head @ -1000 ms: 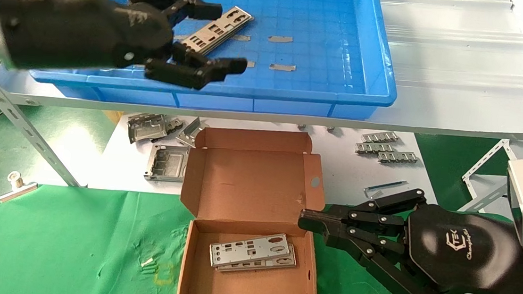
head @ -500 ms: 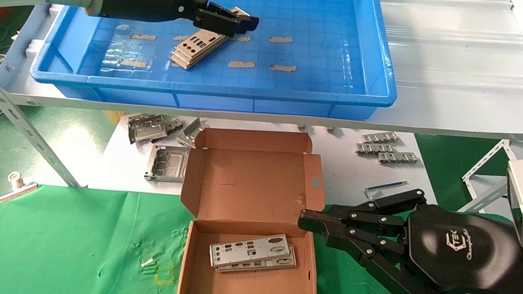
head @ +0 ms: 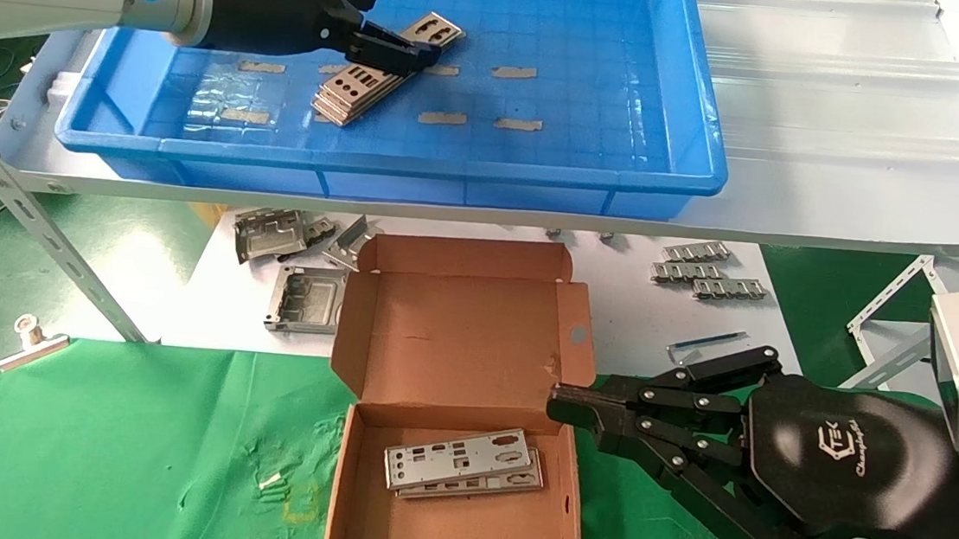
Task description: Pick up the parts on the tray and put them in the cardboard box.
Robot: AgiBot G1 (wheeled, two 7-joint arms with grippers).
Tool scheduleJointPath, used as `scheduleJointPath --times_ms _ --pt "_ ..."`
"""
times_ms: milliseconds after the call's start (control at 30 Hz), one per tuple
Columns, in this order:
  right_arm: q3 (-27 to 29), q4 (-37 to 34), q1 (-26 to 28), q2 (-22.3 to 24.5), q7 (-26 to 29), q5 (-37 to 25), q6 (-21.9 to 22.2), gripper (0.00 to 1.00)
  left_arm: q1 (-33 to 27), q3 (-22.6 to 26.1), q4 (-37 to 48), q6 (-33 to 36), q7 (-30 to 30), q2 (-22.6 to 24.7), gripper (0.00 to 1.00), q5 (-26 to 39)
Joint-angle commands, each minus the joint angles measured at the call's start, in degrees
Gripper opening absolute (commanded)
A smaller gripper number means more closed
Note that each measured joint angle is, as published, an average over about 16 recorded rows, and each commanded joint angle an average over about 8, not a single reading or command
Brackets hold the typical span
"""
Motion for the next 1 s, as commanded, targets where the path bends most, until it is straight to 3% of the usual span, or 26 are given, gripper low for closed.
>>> scheduleJointPath --times_ms 33,167,233,1000 --pt "0.00 0.00 0.00 0.00 0.00 0.00 0.00 1.00 -0.18 0.07 0.46 0.34 -0.02 0.11 0.65 0.04" --pt "0.00 0.00 0.00 0.00 0.00 0.00 0.00 1.00 -0.04 0.22 0.92 0.40 0.26 0.15 0.16 0.18" --pt "0.00 0.00 0.00 0.00 0.00 0.00 0.00 1.00 0.10 0.35 1.14 0.18 0.35 0.21 0.01 0.35" --pt "0.00 0.00 0.00 0.00 0.00 0.00 0.00 1.00 0.91 0.61 1.43 -0.12 -0.56 0.47 0.00 0.30"
